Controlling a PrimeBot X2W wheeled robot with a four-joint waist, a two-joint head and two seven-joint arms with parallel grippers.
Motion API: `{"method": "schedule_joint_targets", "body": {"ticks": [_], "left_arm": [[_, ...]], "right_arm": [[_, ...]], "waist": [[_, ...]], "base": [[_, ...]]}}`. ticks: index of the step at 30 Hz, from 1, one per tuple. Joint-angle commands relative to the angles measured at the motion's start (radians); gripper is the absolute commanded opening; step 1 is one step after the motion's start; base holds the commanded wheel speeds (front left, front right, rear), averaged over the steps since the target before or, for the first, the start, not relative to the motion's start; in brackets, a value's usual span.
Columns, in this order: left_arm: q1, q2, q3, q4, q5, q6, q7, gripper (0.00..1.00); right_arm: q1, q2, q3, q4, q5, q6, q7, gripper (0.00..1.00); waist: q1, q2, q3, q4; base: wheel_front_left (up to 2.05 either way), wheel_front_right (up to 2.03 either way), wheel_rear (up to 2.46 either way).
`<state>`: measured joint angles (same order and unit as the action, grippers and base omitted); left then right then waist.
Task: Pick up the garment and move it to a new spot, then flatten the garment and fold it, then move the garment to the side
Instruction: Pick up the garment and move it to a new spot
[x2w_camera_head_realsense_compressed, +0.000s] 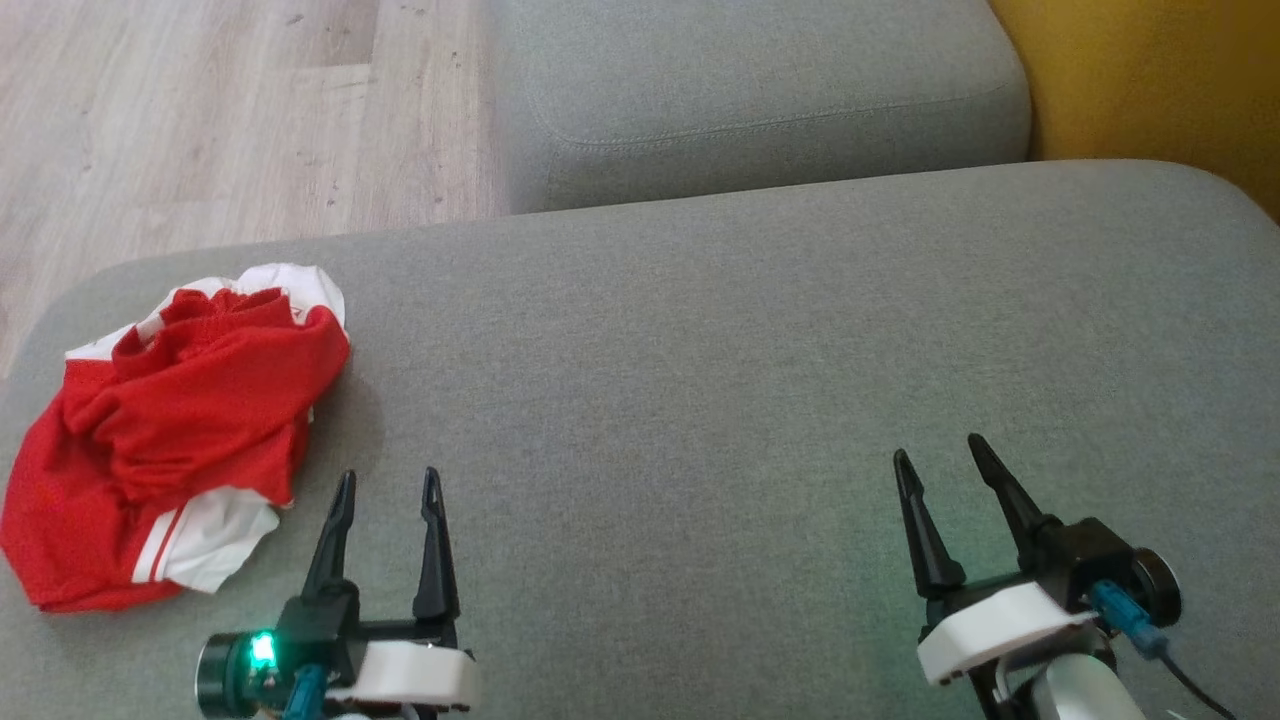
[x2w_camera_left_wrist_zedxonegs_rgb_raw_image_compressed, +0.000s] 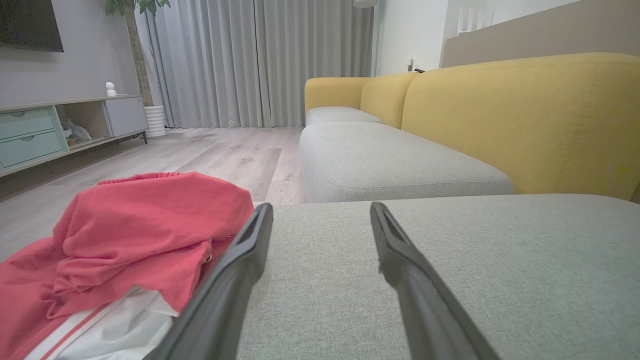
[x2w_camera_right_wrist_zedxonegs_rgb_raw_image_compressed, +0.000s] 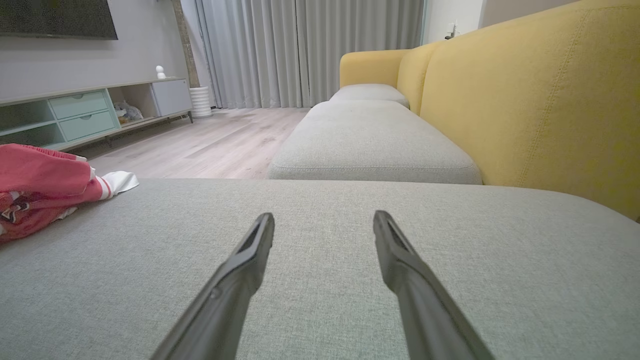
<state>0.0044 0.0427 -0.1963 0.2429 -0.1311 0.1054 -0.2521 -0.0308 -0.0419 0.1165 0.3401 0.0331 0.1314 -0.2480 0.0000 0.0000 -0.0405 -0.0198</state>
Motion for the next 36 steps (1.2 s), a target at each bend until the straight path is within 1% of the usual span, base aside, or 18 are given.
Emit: {"method": "schedule_joint_targets", "body": {"ticks": [1,7,13,17,25,26,32,36], "left_arm": [[-0.036,0.008,0.028,-0.027,0.003,0.0,-0.01,1.0],[-0.038,0.008,0.023,-0.022,0.006,-0.003,-0.01,1.0],[-0.046,0.008,0.017,-0.042,-0.004,0.005,-0.01,1.0],[-0.049,0.008,0.015,-0.055,-0.004,0.011,-0.01,1.0],[-0.066,0.008,0.017,-0.084,-0.012,0.033,-0.01,1.0],[-0.066,0.008,0.017,-0.084,-0.012,0.033,-0.01,1.0],[-0.073,0.008,0.019,-0.108,-0.021,0.054,-0.01,1.0],[-0.074,0.008,0.035,-0.123,-0.018,0.061,-0.01,1.0]], "right_arm": [[-0.042,-0.008,0.018,-0.026,0.002,-0.001,-0.014,1.0],[-0.041,-0.008,0.018,-0.026,0.013,-0.001,-0.014,1.0],[-0.04,-0.008,0.024,-0.035,0.01,-0.001,-0.014,1.0],[-0.052,-0.008,0.027,-0.053,0.006,-0.001,-0.014,1.0],[-0.074,-0.008,0.049,-0.099,-0.004,-0.001,-0.014,1.0],[-0.074,-0.008,0.049,-0.099,-0.004,-0.001,-0.014,1.0],[-0.084,-0.008,0.045,-0.103,-0.016,-0.001,-0.014,1.0],[-0.091,-0.008,0.042,-0.106,-0.017,-0.001,-0.014,1.0]], "waist": [[0.0,0.0,0.001,0.0],[0.0,0.0,0.003,0.007],[0.0,0.0,0.019,0.059],[0.0,0.0,0.044,0.124],[0.0,0.0,0.106,0.288],[0.0,0.0,0.106,0.288],[0.0,0.0,0.133,0.41],[0.0,0.0,0.146,0.467]], "base": [[0.0,0.0,0.0],[0.0,0.0,0.0],[0.0,0.0,0.0],[0.0,0.0,0.0],[0.0,0.0,0.0],[0.0,0.0,0.0],[0.0,0.0,0.0],[0.0,0.0,0.0]]}}
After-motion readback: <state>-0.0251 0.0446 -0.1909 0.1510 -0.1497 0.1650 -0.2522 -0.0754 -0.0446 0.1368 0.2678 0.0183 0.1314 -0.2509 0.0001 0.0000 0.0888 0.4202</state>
